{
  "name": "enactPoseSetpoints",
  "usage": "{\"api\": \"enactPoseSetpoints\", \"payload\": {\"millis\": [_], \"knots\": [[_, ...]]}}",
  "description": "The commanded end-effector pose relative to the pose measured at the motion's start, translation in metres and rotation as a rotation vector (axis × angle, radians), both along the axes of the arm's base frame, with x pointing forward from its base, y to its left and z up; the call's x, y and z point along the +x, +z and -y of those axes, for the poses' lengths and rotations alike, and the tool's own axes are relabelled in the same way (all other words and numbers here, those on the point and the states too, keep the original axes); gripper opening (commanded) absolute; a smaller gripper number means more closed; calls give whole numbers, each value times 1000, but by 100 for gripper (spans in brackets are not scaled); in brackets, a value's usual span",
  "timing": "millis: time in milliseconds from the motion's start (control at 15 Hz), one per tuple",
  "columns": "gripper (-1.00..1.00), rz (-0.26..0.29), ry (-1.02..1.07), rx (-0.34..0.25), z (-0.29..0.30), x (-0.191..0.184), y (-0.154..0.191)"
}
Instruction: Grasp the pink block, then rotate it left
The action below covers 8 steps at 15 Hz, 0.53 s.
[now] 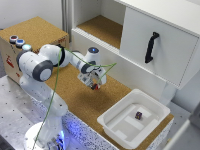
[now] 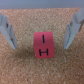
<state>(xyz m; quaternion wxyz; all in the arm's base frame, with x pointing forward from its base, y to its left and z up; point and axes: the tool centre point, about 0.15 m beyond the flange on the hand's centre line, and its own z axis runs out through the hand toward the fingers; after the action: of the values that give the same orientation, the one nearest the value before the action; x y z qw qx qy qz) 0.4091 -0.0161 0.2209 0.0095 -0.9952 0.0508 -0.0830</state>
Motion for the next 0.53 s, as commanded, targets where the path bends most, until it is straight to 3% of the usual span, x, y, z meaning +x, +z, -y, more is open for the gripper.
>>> {"api": "enactPoseSetpoints", "payload": {"millis": [0,467], "knots": [[-100,2,4,-42,3,11,-23],[-100,16,12,-50,-2,9,-16]]}}
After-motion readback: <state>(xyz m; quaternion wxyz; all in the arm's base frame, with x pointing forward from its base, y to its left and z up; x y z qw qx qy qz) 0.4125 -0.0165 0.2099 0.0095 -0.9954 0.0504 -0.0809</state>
